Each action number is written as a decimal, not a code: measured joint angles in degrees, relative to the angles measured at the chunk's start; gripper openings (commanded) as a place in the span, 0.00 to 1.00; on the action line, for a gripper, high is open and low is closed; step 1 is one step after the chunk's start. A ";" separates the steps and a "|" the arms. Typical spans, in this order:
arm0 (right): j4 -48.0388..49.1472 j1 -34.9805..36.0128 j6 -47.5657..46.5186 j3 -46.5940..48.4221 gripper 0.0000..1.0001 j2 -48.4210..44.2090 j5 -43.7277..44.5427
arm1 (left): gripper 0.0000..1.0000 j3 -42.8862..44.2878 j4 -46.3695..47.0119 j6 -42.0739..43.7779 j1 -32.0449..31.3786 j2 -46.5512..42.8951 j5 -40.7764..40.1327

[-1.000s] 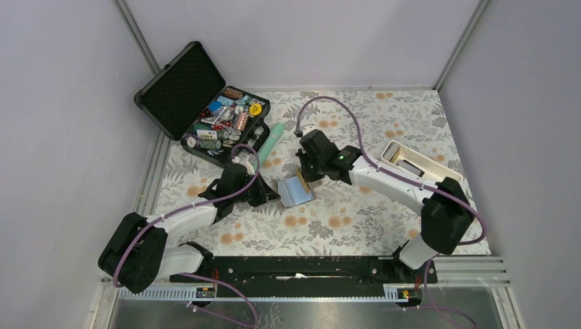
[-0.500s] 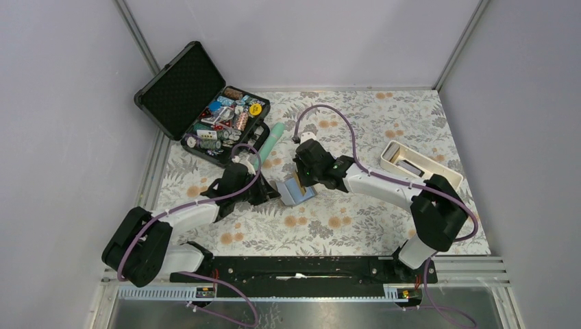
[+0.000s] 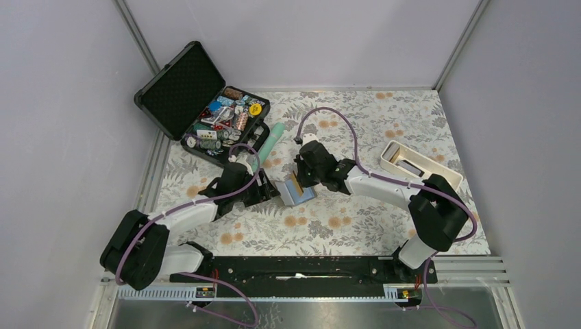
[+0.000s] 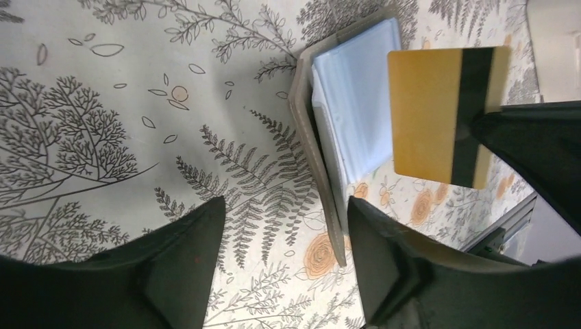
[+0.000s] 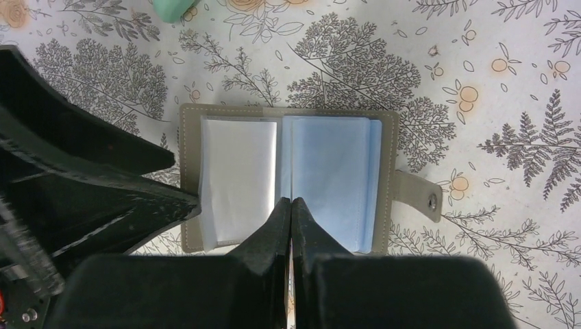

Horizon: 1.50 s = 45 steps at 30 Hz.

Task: Put the credit cards into the card holder
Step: Pick up the credit card from the storage box, then insert the credit card into the card holder.

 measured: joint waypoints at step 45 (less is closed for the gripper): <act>37.07 -19.04 22.12 -19.61 0.50 -26.25 -43.28 | 0.00 3.39 46.34 -17.88 -2.14 -3.65 22.12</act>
